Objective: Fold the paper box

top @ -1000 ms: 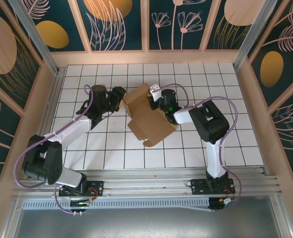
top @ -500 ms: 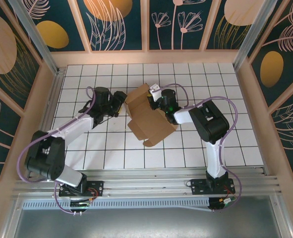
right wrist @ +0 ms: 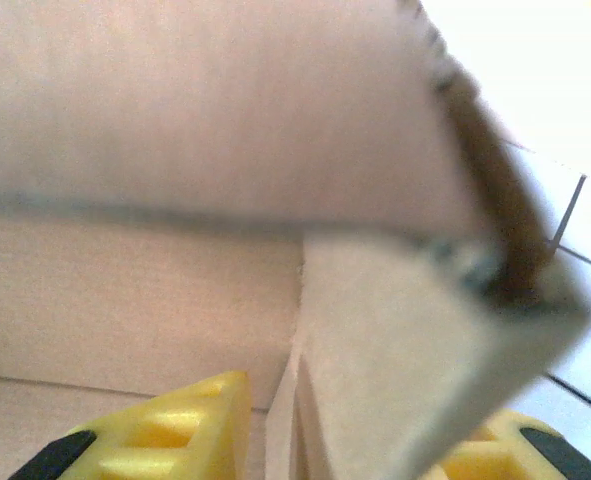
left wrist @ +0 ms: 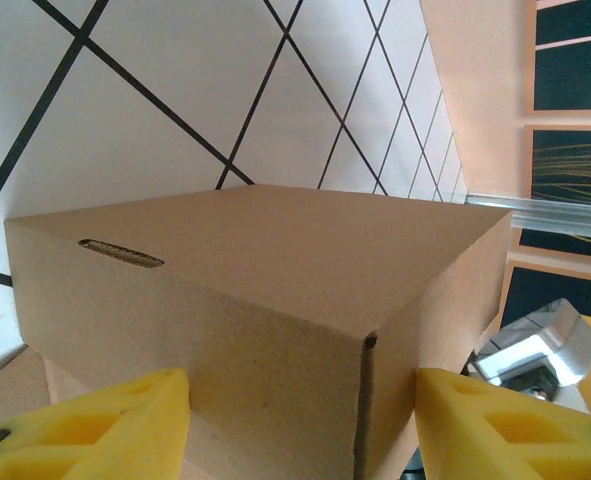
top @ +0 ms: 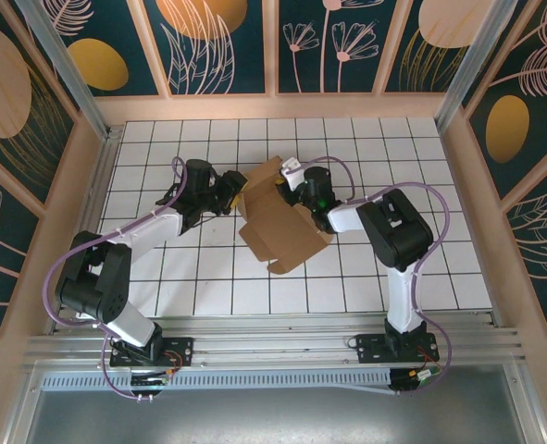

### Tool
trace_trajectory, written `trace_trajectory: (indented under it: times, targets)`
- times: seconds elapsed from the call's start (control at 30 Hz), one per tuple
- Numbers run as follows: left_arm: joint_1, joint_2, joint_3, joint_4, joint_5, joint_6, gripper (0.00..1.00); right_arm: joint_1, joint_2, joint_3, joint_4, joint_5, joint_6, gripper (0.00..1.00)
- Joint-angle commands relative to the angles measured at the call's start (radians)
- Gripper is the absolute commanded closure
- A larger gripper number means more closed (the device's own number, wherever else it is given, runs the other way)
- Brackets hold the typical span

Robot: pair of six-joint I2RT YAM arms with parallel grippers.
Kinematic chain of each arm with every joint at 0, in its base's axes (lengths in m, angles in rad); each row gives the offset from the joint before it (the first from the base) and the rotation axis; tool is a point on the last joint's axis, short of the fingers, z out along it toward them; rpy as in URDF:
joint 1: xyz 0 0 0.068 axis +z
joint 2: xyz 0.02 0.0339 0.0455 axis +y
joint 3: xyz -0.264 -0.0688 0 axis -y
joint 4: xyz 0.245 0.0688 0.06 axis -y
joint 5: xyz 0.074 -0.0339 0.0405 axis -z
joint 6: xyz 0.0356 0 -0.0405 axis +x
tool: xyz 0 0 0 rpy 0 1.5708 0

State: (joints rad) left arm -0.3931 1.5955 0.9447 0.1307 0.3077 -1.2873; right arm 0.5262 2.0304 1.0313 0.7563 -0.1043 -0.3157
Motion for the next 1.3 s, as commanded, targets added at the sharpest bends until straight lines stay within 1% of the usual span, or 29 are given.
trace_trajectory:
  times: [0.0, 0.1, 0.2, 0.27, 0.4, 0.53, 0.6, 0.67, 0.73, 0.77, 0.83, 0.9, 0.93, 0.97, 1.03, 1.07, 1.1, 1.17, 1.2, 1.27]
  targets:
    - [-0.004, 0.020, 0.014, 0.001, 0.018, 0.018, 0.41, -0.015, -0.053, -0.002, 0.038, 0.021, -0.031, 0.65]
    - [-0.004, 0.018, 0.019, 0.000, 0.020, 0.019, 0.41, -0.015, -0.040, 0.023, 0.041, 0.014, -0.032, 0.65]
    - [-0.004, 0.015, 0.022, -0.004, 0.022, 0.021, 0.41, -0.015, -0.005, 0.059, 0.052, 0.018, -0.029, 0.68]
    - [-0.004, 0.013, 0.022, -0.008, 0.021, 0.023, 0.41, -0.015, 0.022, 0.081, 0.066, 0.027, -0.020, 0.72]
    - [-0.004, 0.003, 0.017, -0.015, 0.016, 0.025, 0.42, -0.013, 0.053, 0.112, 0.082, 0.046, 0.017, 0.83]
    - [-0.004, -0.015, 0.009, -0.004, 0.007, 0.022, 0.41, -0.009, 0.059, 0.114, 0.089, 0.066, 0.008, 0.89]
    - [-0.003, -0.045, 0.022, -0.031, -0.025, 0.049, 0.37, -0.009, 0.033, 0.092, 0.086, 0.059, -0.048, 0.91]
    - [0.000, -0.089, 0.103, -0.102, -0.088, 0.124, 0.31, -0.011, -0.022, 0.059, 0.072, 0.070, -0.142, 0.92]
    - [0.003, -0.144, 0.174, -0.171, -0.161, 0.228, 0.26, -0.020, -0.096, 0.030, 0.027, 0.073, -0.262, 0.92]
    - [0.004, -0.176, 0.207, -0.196, -0.206, 0.292, 0.25, -0.027, -0.140, 0.030, -0.034, 0.067, -0.335, 0.93]
    - [0.005, -0.240, 0.254, -0.224, -0.273, 0.429, 0.22, -0.048, -0.215, 0.083, -0.239, 0.040, -0.463, 0.96]
    - [0.005, -0.312, 0.270, -0.219, -0.320, 0.590, 0.19, -0.064, -0.277, 0.190, -0.527, 0.019, -0.626, 0.97]
    - [0.005, -0.344, 0.265, -0.214, -0.335, 0.653, 0.19, -0.064, -0.294, 0.238, -0.645, 0.038, -0.715, 0.97]
    - [0.005, -0.383, 0.254, -0.202, -0.349, 0.722, 0.19, -0.060, -0.316, 0.278, -0.772, 0.069, -0.839, 0.97]
    - [0.005, -0.452, 0.210, -0.172, -0.370, 0.829, 0.18, -0.043, -0.351, 0.333, -0.950, 0.165, -1.078, 0.97]
    - [0.004, -0.488, 0.182, -0.153, -0.386, 0.863, 0.18, -0.026, -0.351, 0.378, -1.065, 0.238, -1.194, 0.97]
    - [0.005, -0.518, 0.146, -0.132, -0.401, 0.886, 0.18, -0.011, -0.338, 0.416, -1.151, 0.321, -1.272, 0.97]
    - [0.005, -0.571, 0.082, -0.089, -0.419, 0.899, 0.18, 0.012, -0.305, 0.465, -1.218, 0.435, -1.333, 0.97]
    - [0.005, -0.591, 0.050, -0.065, -0.424, 0.893, 0.18, 0.015, -0.296, 0.474, -1.235, 0.439, -1.359, 0.97]
    - [0.005, -0.613, -0.009, -0.031, -0.416, 0.860, 0.19, 0.060, -0.264, 0.493, -1.291, 0.381, -1.378, 0.96]
